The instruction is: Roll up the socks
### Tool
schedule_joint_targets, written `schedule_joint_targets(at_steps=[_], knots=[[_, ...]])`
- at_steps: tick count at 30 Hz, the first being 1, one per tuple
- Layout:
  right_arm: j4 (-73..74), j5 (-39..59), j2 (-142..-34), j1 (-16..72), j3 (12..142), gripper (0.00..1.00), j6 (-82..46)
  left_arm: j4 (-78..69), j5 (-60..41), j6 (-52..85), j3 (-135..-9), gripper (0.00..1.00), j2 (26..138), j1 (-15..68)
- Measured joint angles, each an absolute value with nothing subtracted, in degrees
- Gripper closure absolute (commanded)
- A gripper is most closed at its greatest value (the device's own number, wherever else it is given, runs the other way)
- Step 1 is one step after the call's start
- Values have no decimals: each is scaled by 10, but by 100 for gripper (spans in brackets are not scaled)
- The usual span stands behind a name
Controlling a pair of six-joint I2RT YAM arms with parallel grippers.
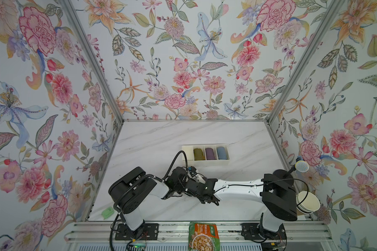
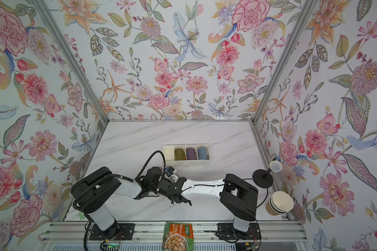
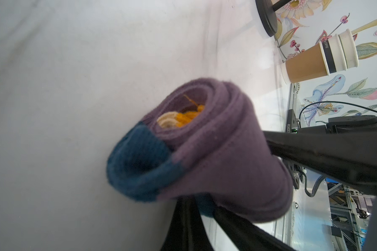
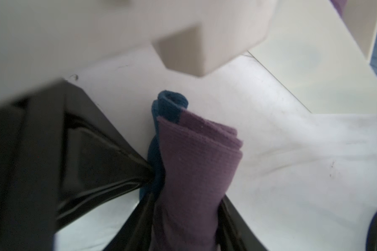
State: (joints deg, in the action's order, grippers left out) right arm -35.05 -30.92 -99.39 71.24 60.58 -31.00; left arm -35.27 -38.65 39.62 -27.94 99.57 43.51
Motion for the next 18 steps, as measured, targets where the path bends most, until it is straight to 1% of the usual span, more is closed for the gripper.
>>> schedule_joint_targets(at_steps=[12, 18], knots=[[-293, -247, -960, 703, 577, 51, -276, -344, -389, 375, -288, 95, 1000, 429], [-247, -192, -927, 671, 542, 55, -268, -322, -392, 353, -298, 95, 1000, 422]])
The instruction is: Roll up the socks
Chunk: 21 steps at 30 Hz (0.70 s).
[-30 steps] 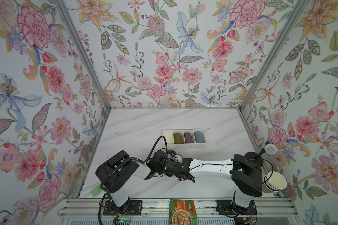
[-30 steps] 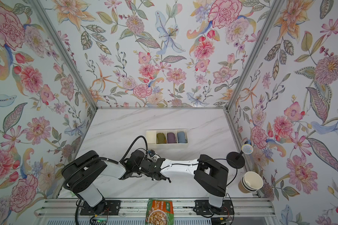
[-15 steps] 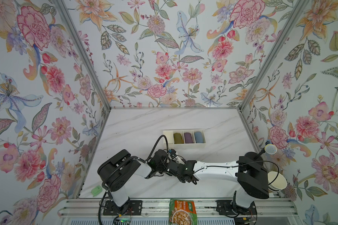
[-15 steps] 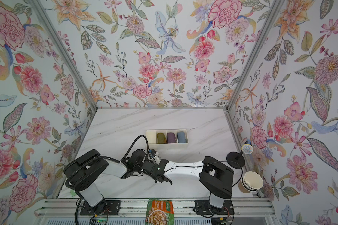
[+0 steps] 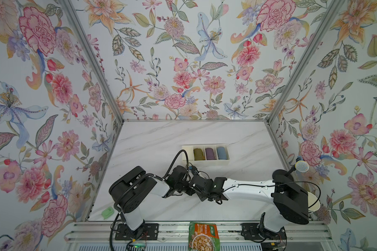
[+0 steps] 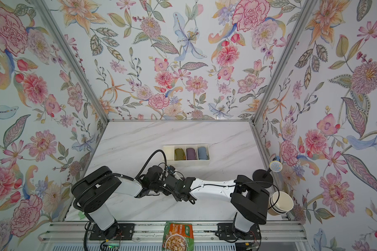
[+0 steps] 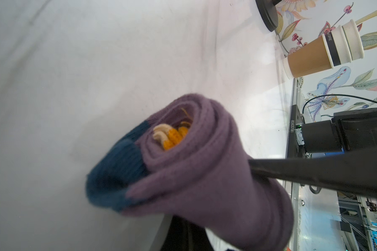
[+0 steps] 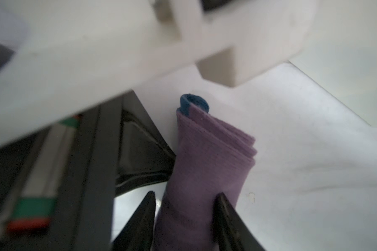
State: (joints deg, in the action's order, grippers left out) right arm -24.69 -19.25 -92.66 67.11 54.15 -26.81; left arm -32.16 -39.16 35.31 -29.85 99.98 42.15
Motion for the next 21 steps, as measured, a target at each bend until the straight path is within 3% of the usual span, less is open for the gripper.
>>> schedule_joint_targets(at_steps=[11, 21], knots=[[-153, -82, -901, 614, 485, 62, -268, -271, -393, 307, -311, 92, 989, 386], [-131, -62, -920, 610, 491, 64, -269, -250, -396, 288, -312, 88, 979, 367]])
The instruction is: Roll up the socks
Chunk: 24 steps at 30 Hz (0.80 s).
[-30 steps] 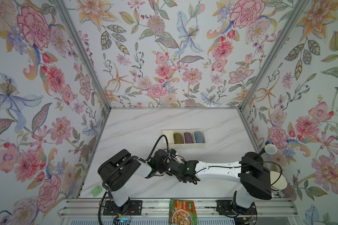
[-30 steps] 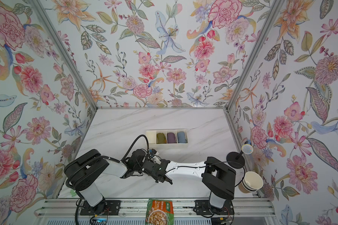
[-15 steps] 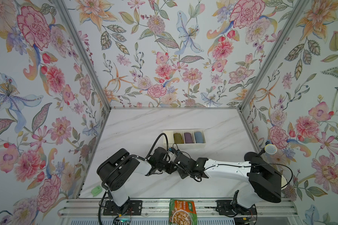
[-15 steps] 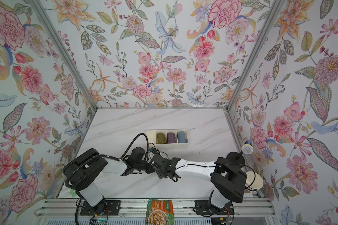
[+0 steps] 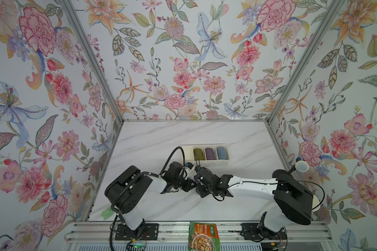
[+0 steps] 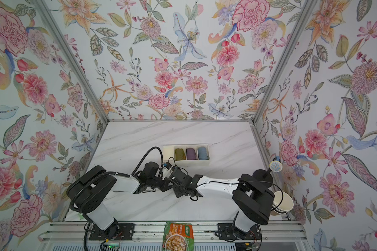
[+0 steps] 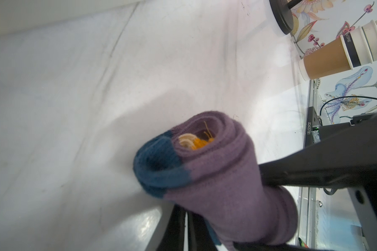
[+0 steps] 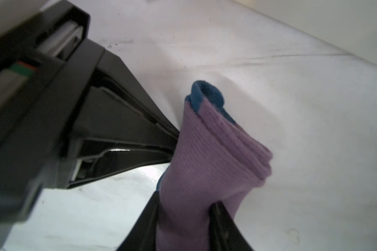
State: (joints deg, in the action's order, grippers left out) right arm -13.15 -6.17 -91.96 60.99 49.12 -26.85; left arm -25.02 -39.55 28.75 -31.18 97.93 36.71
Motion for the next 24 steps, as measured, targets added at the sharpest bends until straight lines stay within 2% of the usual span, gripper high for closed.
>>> schedule_joint_targets(at_steps=[12, 24], knots=[[-121, -49, -941, 616, 510, 65, -268, -165, -359, 254, -312, 87, 931, 327], [-122, -46, -947, 618, 517, 65, -268, -73, -324, 245, -297, 93, 849, 310]])
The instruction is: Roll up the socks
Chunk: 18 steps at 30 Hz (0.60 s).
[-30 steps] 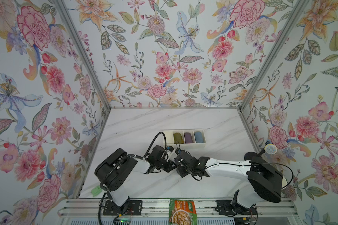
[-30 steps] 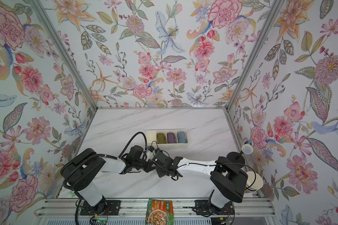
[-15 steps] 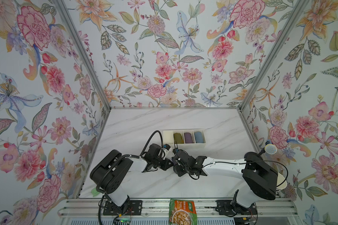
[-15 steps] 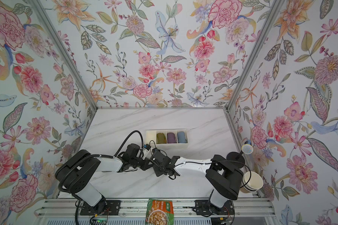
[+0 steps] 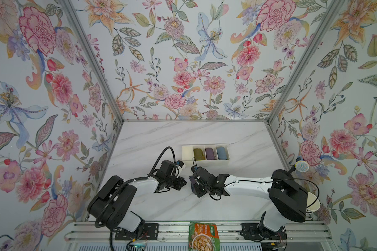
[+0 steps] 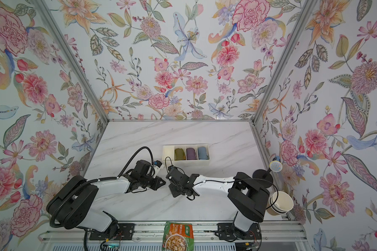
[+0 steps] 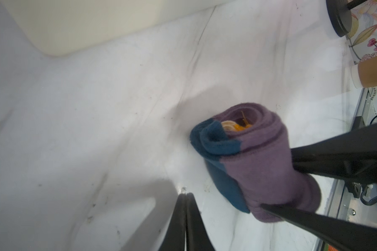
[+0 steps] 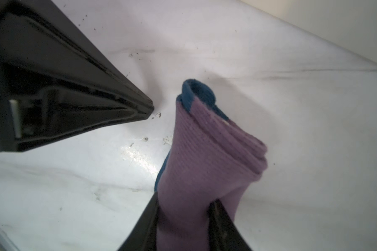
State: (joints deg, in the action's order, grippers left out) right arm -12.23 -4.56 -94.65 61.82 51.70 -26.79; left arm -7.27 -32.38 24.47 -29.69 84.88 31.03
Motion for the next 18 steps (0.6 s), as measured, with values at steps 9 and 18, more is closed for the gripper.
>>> schedule_joint_targets(at_steps=[9, 18], knots=[[-121, -43, -949, 620, 518, 64, -268, -133, -362, 288, -275, 89, 804, 310], [-114, -38, -954, 622, 521, 64, -268, -238, -409, 346, -254, 82, 821, 311]])
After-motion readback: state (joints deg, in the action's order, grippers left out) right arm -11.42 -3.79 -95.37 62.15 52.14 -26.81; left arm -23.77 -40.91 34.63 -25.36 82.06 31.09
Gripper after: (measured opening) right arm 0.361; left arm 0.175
